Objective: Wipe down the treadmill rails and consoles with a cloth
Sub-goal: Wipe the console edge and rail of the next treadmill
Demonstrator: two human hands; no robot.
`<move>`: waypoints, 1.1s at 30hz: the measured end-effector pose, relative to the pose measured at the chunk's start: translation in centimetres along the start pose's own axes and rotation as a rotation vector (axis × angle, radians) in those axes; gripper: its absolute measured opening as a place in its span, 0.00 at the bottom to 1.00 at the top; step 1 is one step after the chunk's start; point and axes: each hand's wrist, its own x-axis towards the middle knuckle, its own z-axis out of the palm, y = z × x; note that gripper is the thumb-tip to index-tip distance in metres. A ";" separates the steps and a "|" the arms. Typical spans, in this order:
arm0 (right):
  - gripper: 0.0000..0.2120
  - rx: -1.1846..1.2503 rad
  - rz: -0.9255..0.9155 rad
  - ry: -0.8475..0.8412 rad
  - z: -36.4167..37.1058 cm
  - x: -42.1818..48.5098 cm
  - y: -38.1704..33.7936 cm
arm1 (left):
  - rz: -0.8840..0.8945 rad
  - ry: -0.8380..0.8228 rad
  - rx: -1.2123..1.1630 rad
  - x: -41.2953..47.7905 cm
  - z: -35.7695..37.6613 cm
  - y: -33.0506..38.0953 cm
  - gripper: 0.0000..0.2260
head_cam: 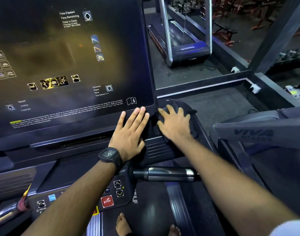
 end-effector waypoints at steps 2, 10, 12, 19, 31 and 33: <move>0.29 0.078 0.026 -0.105 -0.8 1.8 2.3 | 0.002 -0.008 -0.003 0.0 -0.1 0.0 0.42; 0.30 -0.030 0.141 0.031 0.2 -2.9 -0.7 | 0.001 -0.007 0.006 -0.1 0.0 0.1 0.42; 0.28 0.002 0.002 -0.014 -0.3 -0.4 0.7 | 0.000 -0.006 0.005 0.0 0.0 0.0 0.42; 0.31 0.037 0.327 -0.058 -0.7 -0.3 0.6 | 0.007 0.004 -0.002 0.0 -0.1 0.1 0.42; 0.29 0.016 0.159 -0.050 -0.6 2.0 -0.9 | 0.009 0.011 0.002 0.1 -0.2 0.0 0.42; 0.27 -0.001 -0.100 -0.031 -0.6 3.3 -1.1 | 0.009 0.010 0.008 0.1 -0.2 0.0 0.41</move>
